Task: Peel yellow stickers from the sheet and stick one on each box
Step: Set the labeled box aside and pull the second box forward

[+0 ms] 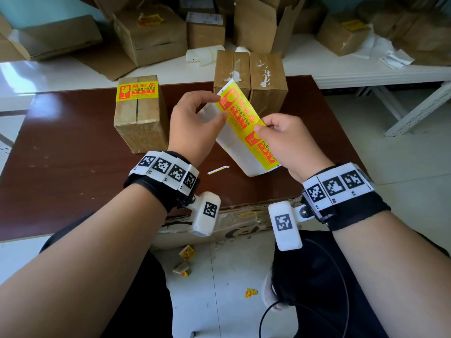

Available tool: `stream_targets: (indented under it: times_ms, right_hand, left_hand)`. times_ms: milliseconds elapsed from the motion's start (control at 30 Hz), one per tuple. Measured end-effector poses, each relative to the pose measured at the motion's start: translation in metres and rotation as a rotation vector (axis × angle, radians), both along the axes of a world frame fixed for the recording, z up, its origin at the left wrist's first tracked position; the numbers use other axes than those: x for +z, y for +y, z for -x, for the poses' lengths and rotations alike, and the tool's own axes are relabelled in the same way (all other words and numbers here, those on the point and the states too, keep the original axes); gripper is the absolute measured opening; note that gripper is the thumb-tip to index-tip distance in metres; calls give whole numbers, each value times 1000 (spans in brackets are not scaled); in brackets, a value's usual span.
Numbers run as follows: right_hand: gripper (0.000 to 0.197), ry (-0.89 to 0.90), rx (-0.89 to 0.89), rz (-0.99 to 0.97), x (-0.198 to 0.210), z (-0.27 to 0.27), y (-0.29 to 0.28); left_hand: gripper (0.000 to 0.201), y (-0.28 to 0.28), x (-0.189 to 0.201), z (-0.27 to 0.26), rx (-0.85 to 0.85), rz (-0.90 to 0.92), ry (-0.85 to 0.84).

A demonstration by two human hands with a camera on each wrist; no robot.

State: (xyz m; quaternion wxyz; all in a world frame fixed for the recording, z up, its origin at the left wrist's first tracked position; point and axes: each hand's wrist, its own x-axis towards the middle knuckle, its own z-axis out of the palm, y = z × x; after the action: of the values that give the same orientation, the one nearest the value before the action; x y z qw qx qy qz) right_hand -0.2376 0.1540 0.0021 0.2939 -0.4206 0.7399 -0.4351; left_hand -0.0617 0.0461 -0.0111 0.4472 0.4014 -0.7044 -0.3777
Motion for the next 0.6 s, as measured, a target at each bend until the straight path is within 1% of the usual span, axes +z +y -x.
stream_targets:
  times_ms: [67,133,233,400,467,600]
  right_hand:
    - [17,-1,-7,13,-1,0,-1]
    - [17,-6,-9,24,-2,-1,-1]
    - [20,-16,-7,48,-4,-2,-2]
    - [19,-9,-2,75,-8,-2,-3]
    - [19,0,-6,88,-9,-2,-4]
    - [21,24,-6,87,-10,-1,-5]
  left_hand:
    - [23,4,-1,1,-18,84,-48]
    - [22,6,-3,3,-35,124,-88]
    - [19,10,-6,8,-104,100,-84]
    - [12,18,-7,13,-189,82,-71]
    - [10,20,-7,15,-210,49,-38]
    - [11,22,-7,16,-224,-2,-5]
